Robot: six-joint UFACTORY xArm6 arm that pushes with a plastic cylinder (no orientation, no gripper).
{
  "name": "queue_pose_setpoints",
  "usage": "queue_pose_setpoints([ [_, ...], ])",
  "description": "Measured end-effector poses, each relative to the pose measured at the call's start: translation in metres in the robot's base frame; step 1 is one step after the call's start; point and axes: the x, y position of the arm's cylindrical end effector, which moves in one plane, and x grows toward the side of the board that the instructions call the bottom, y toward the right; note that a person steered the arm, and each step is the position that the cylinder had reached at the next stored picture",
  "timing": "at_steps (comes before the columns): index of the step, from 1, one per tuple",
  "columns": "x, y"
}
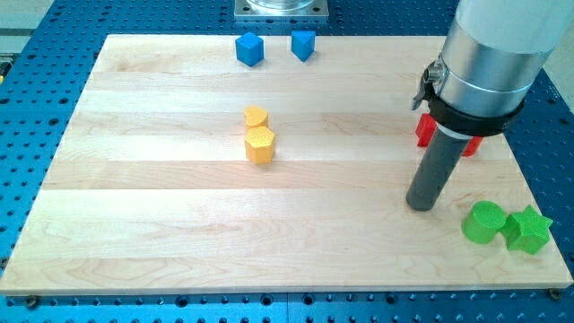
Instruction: Move the red blocks vertically to each other
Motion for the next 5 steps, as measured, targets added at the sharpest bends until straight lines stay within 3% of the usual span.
queue_pose_setpoints([
  [4,0.005,-0.016],
  [5,-0.055,-0.04],
])
